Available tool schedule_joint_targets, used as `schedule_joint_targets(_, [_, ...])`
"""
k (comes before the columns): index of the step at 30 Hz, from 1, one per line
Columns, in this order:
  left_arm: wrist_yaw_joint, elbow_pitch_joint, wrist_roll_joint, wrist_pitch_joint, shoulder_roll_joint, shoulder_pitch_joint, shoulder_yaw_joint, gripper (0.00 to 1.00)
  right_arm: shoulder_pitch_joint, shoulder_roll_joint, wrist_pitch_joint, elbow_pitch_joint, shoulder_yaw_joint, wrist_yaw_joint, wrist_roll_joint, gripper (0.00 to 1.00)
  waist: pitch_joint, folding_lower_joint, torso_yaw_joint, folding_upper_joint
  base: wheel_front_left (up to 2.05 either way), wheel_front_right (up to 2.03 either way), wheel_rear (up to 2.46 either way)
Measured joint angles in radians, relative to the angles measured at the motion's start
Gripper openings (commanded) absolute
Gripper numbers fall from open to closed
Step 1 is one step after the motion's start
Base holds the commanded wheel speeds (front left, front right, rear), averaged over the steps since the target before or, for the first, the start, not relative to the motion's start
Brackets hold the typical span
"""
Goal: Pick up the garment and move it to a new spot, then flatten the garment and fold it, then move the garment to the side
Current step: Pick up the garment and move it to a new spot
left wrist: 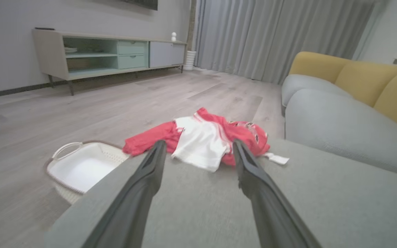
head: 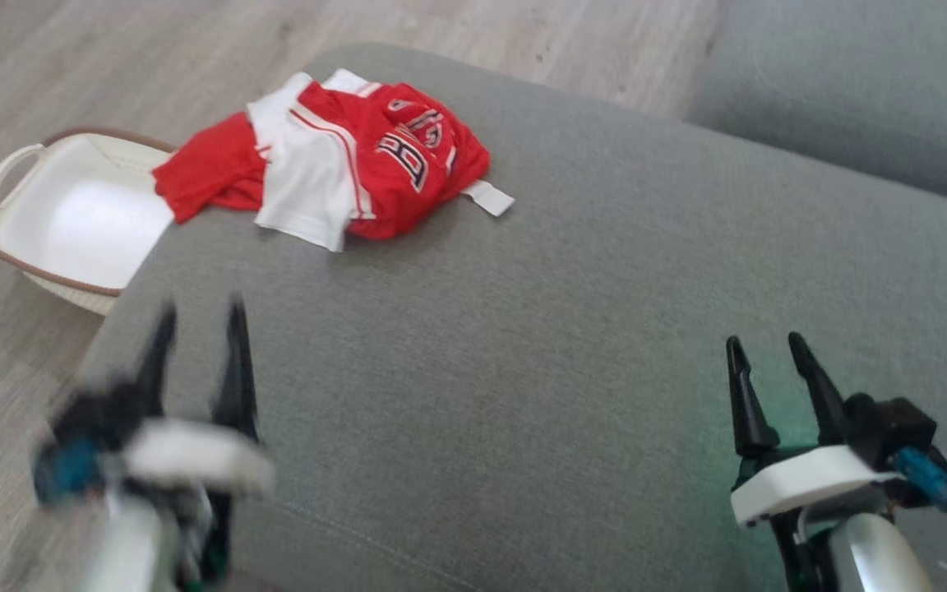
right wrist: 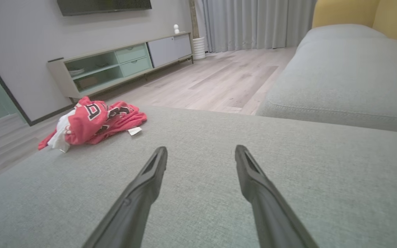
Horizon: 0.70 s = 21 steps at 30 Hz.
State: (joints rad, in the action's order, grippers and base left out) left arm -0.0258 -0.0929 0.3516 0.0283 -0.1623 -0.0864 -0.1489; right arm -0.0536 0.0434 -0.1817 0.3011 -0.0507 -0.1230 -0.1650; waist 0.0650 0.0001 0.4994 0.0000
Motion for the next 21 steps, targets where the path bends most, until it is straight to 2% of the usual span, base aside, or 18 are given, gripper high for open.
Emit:
schedule_joint_targets(4, [0.011, -0.011, 0.076, -0.141, -0.044, -0.209, 0.062, 1.00, -0.029, 0.000, 0.025, -0.045, 0.011, 0.000, 0.031, 1.00, 0.046, 0.0001, -0.036, 0.0000, 0.00, 0.00, 0.00])
schedule_joint_targets(9, [0.017, -0.100, 0.221, -0.311, -0.091, -0.402, 0.171, 1.00, -0.073, 0.002, 0.052, -0.110, 0.019, 0.000, 0.063, 1.00, 0.122, 0.0002, -0.104, 0.0000, 0.00, 0.00, 0.00])
schedule_joint_targets(13, [0.024, -0.164, 0.316, -0.443, -0.133, -0.489, 0.223, 1.00, -0.095, 0.002, 0.068, -0.150, 0.028, 0.000, 0.080, 1.00, 0.195, 0.0002, -0.169, 0.0000, 0.00, 0.00, 0.00])
schedule_joint_targets(16, [0.023, -0.193, 0.347, -0.533, -0.177, -0.531, 0.244, 1.00, -0.112, 0.002, 0.068, -0.172, 0.035, 0.000, 0.083, 1.00, 0.252, 0.0003, -0.223, 0.0000, 0.00, 0.00, 0.00])
schedule_joint_targets(21, [-0.007, -0.214, 0.392, -0.666, -0.235, -0.557, 0.271, 1.00, -0.145, 0.002, 0.067, -0.200, 0.047, 0.000, 0.083, 1.00, 0.347, 0.0003, -0.312, 0.0000, 0.00, 0.00, 0.00])
